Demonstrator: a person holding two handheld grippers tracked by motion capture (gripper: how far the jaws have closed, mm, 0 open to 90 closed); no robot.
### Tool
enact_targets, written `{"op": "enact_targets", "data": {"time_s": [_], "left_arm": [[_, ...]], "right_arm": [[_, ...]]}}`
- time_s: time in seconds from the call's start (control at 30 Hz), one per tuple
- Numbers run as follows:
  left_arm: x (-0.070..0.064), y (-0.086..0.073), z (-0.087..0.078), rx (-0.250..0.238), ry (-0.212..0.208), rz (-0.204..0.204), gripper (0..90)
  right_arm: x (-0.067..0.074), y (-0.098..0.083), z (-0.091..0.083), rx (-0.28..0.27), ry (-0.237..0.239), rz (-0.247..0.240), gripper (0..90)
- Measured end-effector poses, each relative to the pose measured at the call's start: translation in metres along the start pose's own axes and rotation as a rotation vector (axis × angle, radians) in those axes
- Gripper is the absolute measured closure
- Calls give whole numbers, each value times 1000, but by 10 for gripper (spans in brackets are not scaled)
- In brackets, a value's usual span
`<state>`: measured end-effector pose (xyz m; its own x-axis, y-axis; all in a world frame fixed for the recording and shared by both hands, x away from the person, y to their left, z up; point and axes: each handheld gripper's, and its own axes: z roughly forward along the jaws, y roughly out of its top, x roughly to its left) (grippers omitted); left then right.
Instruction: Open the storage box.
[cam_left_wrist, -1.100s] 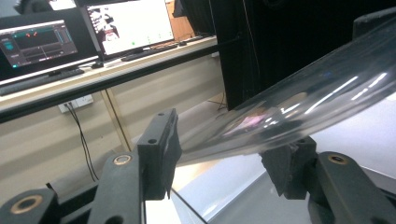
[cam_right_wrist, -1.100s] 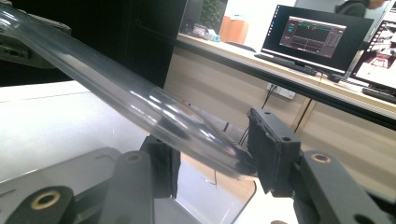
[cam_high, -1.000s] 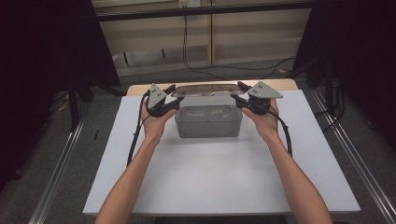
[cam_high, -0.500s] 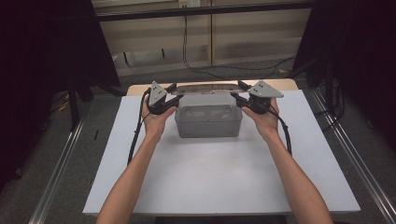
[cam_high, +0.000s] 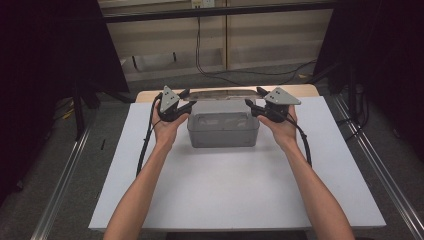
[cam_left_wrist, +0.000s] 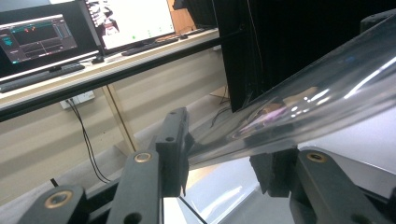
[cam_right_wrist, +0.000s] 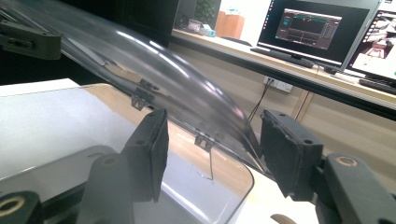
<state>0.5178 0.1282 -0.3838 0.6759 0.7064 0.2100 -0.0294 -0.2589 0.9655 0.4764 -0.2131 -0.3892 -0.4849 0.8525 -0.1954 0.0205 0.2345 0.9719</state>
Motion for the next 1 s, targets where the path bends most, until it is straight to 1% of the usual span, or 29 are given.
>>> {"op": "enact_targets", "data": {"time_s": [0.03, 0.07, 0.13, 0.17, 0.2, 0.3, 0.43, 0.57, 0.6, 0.73, 0.77, 0.87, 0.9, 0.97, 1.0], "left_arm": [[0, 0, 0, -3, 0, -7, 593], [1, 1, 1, 2, 1, -3, 594], [1, 1, 1, 3, -1, -5, 594], [2, 2, 1, 1, 2, -2, 597], [2, 2, 2, -2, 2, -8, 597], [3, 4, 2, 5, 0, -6, 600], [4, 6, 3, 8, -1, 1, 603], [6, 7, 4, 9, -2, 3, 610], [6, 7, 4, 10, -2, 1, 612], [7, 8, 5, 8, -4, -4, 614], [8, 9, 5, 11, -5, 2, 614], [9, 9, 5, 11, -6, 2, 621], [9, 9, 6, 8, -6, -5, 621], [10, 10, 7, 8, -3, -3, 622], [10, 11, 8, 5, -1, -9, 623]], "right_arm": [[0, 0, 0, 0, 0, 0, 421], [-1, -2, 2, -3, -8, 11, 432], [-2, -3, 2, -1, -8, 12, 439], [-3, -4, 3, 4, -9, 11, 442], [-5, -6, 4, 10, -9, 15, 448], [-7, -9, 7, 20, -15, 23, 454], [-8, -9, 11, 16, -14, 25, 460], [-12, -7, 17, 10, -29, 23, 486], [-15, -8, 20, 22, -25, 35, 486], [-20, -13, 25, 32, -29, 42, 498], [-20, -13, 25, 32, -29, 42, 498], [-20, -16, 31, 37, -18, 45, 516], [-20, -16, 31, 37, -18, 45, 516], [-21, -17, 33, 36, -25, 46, 538], [-22, -18, 35, 46, -30, 43, 542]]}}
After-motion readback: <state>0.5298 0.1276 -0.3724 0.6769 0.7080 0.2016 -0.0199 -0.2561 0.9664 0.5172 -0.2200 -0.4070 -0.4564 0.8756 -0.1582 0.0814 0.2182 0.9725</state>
